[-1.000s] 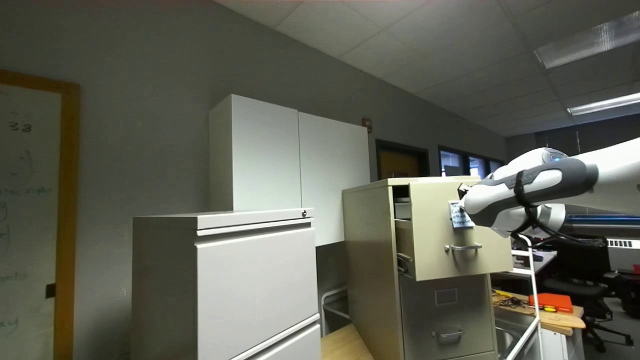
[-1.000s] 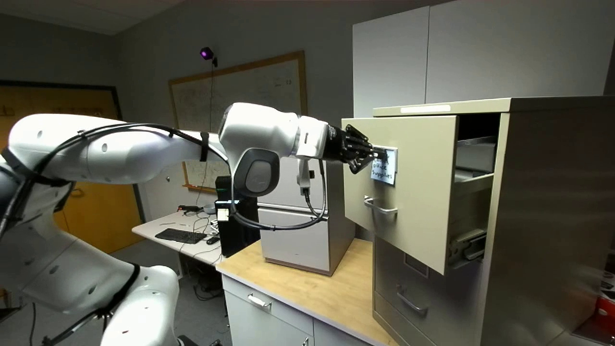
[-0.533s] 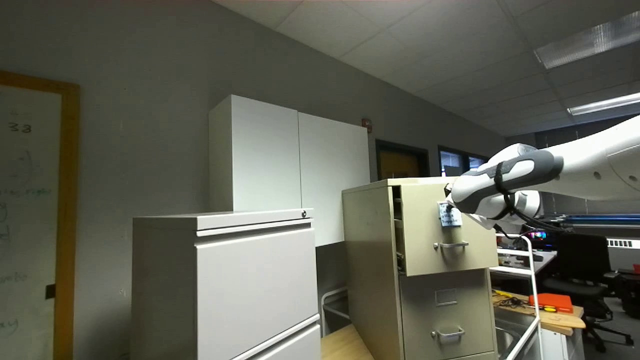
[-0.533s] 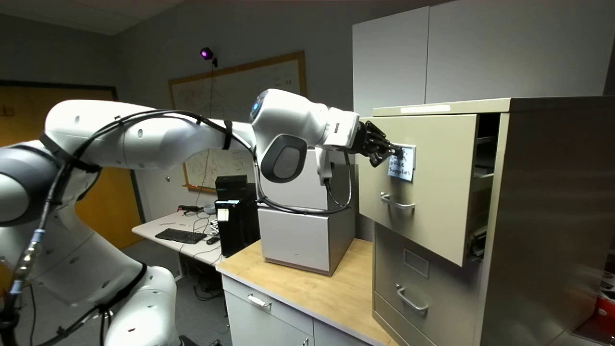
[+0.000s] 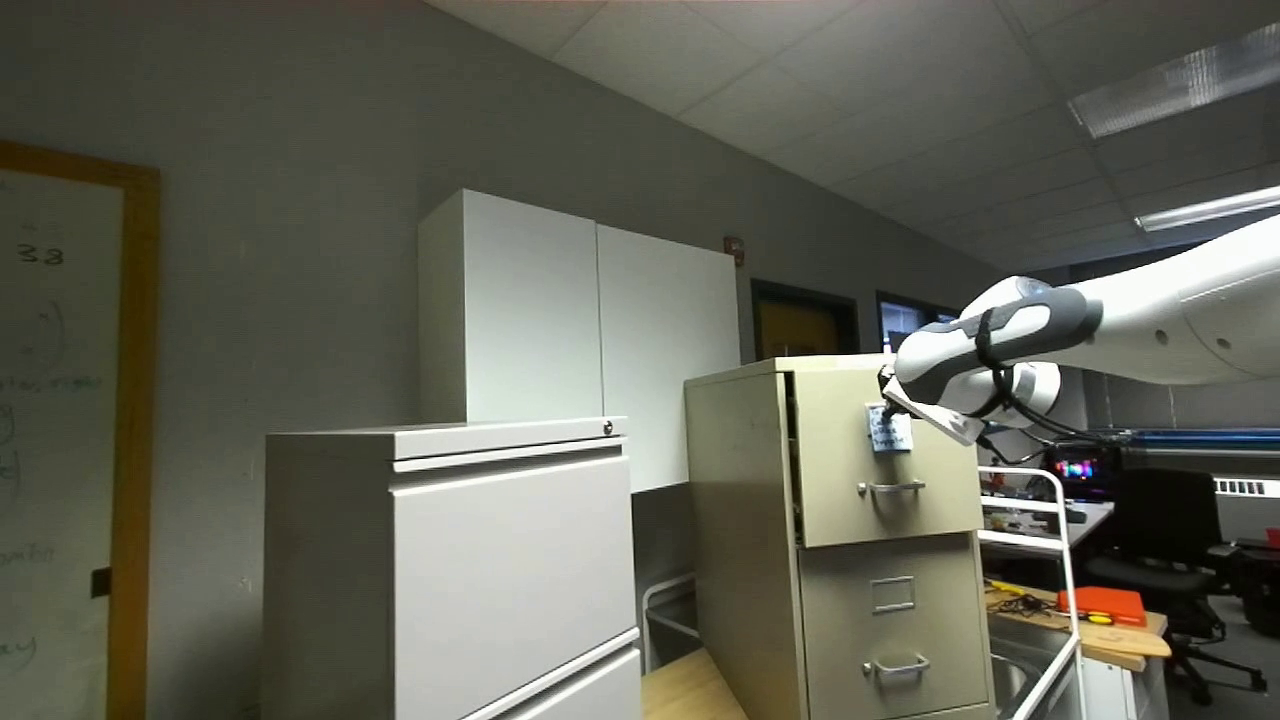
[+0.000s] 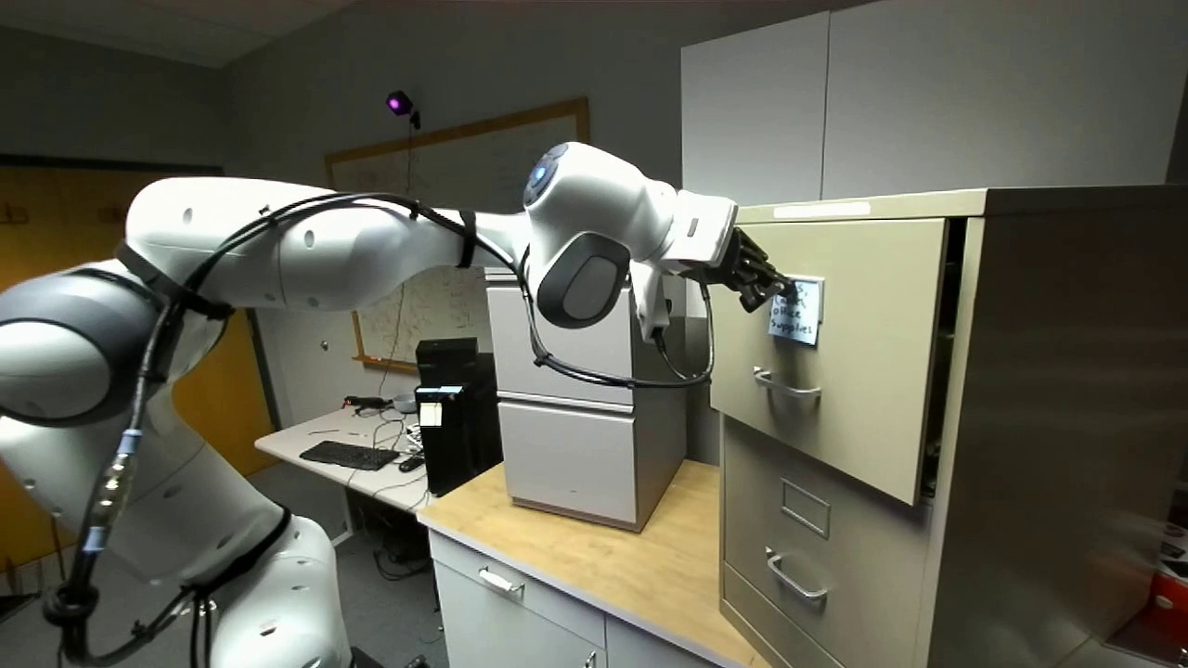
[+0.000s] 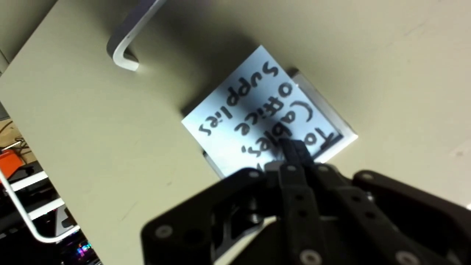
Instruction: Close the top cabinet drawer on the right
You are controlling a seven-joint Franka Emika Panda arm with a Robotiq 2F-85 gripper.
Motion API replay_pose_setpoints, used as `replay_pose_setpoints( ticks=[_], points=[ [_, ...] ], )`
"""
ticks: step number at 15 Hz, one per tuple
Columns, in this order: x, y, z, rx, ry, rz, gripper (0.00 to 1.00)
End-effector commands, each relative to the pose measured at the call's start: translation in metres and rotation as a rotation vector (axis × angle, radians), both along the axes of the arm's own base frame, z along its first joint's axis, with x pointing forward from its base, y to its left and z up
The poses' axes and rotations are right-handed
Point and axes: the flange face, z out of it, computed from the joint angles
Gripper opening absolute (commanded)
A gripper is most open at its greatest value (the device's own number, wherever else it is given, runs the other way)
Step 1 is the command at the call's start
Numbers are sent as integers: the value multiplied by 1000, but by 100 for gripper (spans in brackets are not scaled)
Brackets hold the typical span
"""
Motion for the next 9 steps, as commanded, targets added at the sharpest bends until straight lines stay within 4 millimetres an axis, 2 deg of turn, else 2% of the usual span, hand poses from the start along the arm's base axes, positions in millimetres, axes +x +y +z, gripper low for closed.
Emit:
replay_pose_setpoints(
  ticks=[1,9],
  points=[
    [49,-1,23,-25,9,67,0],
    [84,-19,31,10,98,130,0]
  ],
)
